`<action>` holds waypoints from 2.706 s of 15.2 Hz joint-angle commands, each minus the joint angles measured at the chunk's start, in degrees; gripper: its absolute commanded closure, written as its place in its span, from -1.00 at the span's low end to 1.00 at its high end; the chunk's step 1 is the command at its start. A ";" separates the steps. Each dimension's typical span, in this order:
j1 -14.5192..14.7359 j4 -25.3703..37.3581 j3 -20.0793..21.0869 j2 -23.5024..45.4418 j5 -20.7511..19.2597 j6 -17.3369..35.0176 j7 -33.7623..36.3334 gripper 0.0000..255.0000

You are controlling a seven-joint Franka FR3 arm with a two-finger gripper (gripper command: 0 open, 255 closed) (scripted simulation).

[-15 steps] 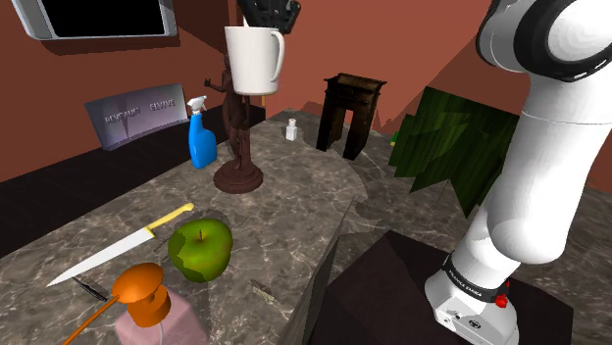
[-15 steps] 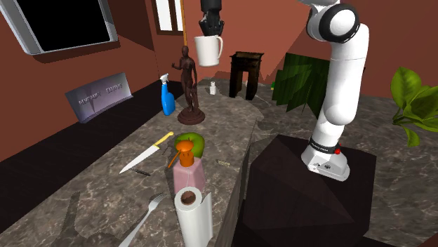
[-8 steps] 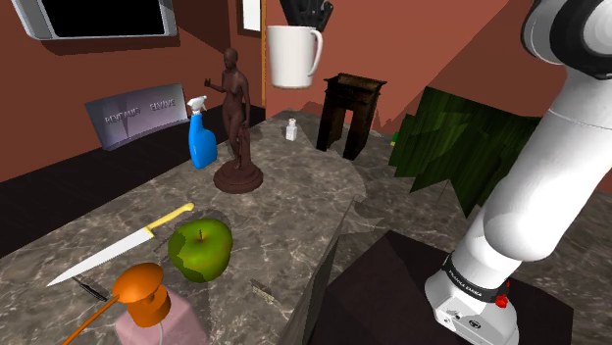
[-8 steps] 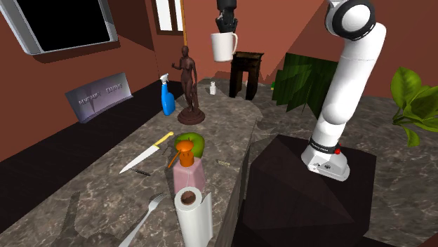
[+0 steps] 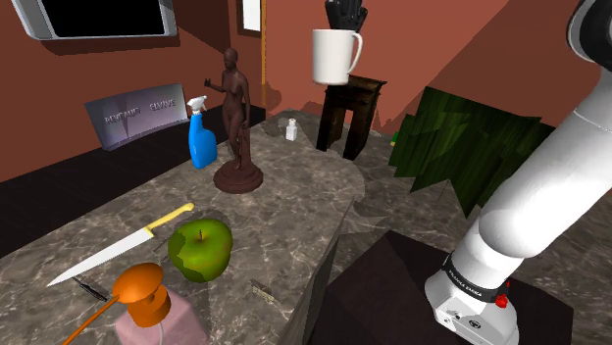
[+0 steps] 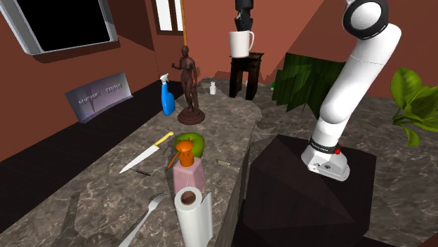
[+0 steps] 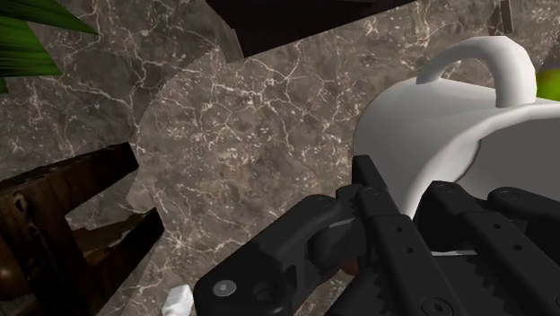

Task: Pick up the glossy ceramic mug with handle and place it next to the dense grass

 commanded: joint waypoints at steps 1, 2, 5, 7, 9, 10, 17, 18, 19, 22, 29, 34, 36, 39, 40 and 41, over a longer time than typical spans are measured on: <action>-1.23 -1.53 -1.78 -1.44 -0.34 -0.18 -3.24 1.00; -1.83 -2.12 -2.68 -1.99 -0.60 -0.27 -4.81 1.00; -3.57 -3.44 -5.39 -3.25 -1.54 -0.57 -9.51 1.00; -4.68 -3.95 -7.21 -3.76 -2.27 -0.76 -12.62 1.00; -5.80 -4.18 -9.01 -4.00 -3.04 -0.95 -15.73 1.00; -6.35 -4.19 -9.92 -4.02 -3.44 -1.04 -17.29 1.00; -10.22 -2.28 -16.26 -2.37 -6.14 -1.61 -28.18 1.00; -10.80 -1.71 -17.16 -1.87 -6.47 -1.69 -29.75 1.00; -11.27 -1.19 -17.90 -1.41 -6.73 -1.75 -31.04 1.00; -11.26 -5.29 -17.81 -2.84 -6.87 0.93 -30.93 1.00; -11.27 -13.85 -17.69 -5.50 -7.12 6.84 -30.73 1.00; -11.30 -19.29 -17.66 -6.91 -7.25 10.88 -30.65 1.00; -11.31 -21.34 -17.65 -7.37 -7.30 12.46 -30.62 1.00; -11.34 -24.28 -17.66 -7.96 -7.36 14.82 -30.59 1.00; -11.35 -25.23 -17.66 -8.13 -7.38 15.60 -30.58 1.00; -11.36 -26.16 -17.66 -8.29 -7.40 16.38 -30.57 1.00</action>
